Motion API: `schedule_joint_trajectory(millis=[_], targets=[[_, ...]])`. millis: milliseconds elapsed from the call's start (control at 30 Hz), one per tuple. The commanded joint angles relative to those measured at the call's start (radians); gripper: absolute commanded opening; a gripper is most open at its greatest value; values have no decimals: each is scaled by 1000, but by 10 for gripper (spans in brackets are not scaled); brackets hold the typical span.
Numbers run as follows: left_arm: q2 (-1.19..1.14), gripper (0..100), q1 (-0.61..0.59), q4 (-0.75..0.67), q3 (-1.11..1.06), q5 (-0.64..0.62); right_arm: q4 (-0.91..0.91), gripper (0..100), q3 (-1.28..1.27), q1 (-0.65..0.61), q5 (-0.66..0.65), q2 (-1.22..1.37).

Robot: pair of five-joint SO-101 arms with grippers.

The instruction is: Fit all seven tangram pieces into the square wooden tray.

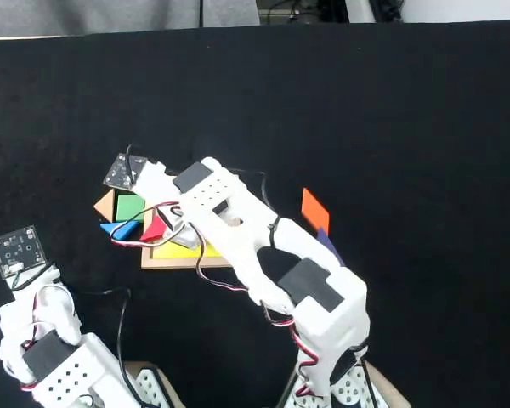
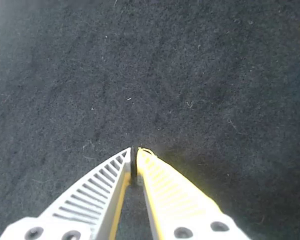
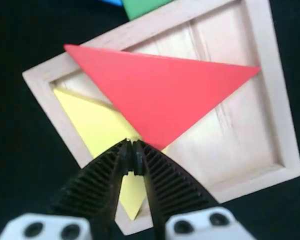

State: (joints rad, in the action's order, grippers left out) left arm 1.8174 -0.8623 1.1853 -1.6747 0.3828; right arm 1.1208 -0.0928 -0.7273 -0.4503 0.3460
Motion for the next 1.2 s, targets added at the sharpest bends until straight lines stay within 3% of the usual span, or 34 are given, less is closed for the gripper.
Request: schedule_joint_trajectory(millis=[0,433,600,833,1000,1167], targets=[[8,30,13,3,-4,9,-28,11,56,37,9,-7],[8,30,13,3,-5,9,-80,11,48,68,9,-7],[8,30,13,3,-7,9,-17,11,45,63,3,-19],[9,30,13,3,-7,9,-44,11,77,137,11,-120],[9,30,13,3,-7,11,-117,11,159,146,11,-2],[9,30,13,3,-7,11,-11,11,380,146,11,193]])
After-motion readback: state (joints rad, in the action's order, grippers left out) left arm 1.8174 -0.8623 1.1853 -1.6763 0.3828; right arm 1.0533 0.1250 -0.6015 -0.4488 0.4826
